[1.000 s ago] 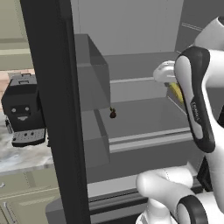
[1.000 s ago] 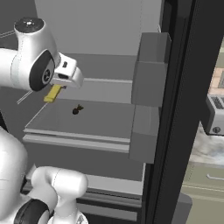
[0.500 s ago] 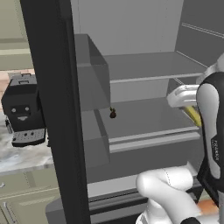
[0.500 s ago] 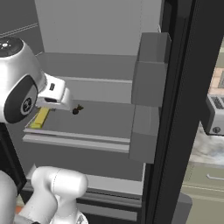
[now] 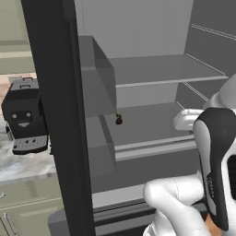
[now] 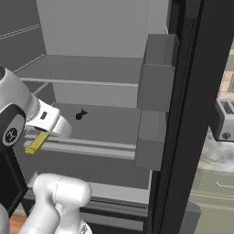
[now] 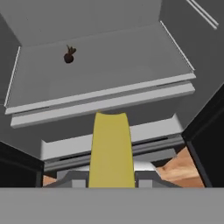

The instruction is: Retrieve the butter from the fridge and place it on a plate on the dining table. Then retrieve the butter knife by the fridge and place it near the plate.

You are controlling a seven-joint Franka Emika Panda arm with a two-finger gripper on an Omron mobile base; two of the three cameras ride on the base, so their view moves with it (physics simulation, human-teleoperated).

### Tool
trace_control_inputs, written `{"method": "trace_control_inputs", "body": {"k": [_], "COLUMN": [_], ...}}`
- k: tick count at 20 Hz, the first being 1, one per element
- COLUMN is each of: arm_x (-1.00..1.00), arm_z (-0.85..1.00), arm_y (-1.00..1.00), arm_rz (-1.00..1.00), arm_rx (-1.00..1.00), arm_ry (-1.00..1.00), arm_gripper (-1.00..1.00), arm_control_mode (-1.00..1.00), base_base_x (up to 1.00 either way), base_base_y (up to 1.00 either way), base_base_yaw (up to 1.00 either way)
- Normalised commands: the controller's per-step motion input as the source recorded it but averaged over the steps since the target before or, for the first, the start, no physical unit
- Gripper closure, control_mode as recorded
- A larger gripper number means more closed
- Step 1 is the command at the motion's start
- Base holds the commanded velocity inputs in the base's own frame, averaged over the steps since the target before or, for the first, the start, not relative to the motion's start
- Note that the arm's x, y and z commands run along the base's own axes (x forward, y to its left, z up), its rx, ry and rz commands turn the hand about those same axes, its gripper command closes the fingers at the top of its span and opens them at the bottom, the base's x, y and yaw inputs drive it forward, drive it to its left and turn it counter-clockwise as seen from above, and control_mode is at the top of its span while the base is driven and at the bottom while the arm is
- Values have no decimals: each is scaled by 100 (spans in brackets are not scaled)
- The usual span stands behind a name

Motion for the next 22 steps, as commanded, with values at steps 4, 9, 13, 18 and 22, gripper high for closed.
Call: {"method": "trace_control_inputs", "body": {"k": [4,9,13,18,22], "arm_x": [-1,0,-1,-4,-1], "arm_z": [-37,-7,0,0,0], "arm_y": [0,0,0,0,0], "arm_rz": [-17,-7,0,0,0], "arm_rx": [0,0,0,0,0], "arm_ry": [1,6,0,0,0], "arm_gripper": [100,100,100,100,100], "arm_control_mode": [-100,-100,-100,-100,100], "base_base_x": [0,0,0,0,-11], "base_base_y": [0,0,0,0,0], "base_base_yaw": [0,0,0,0,-1]}}
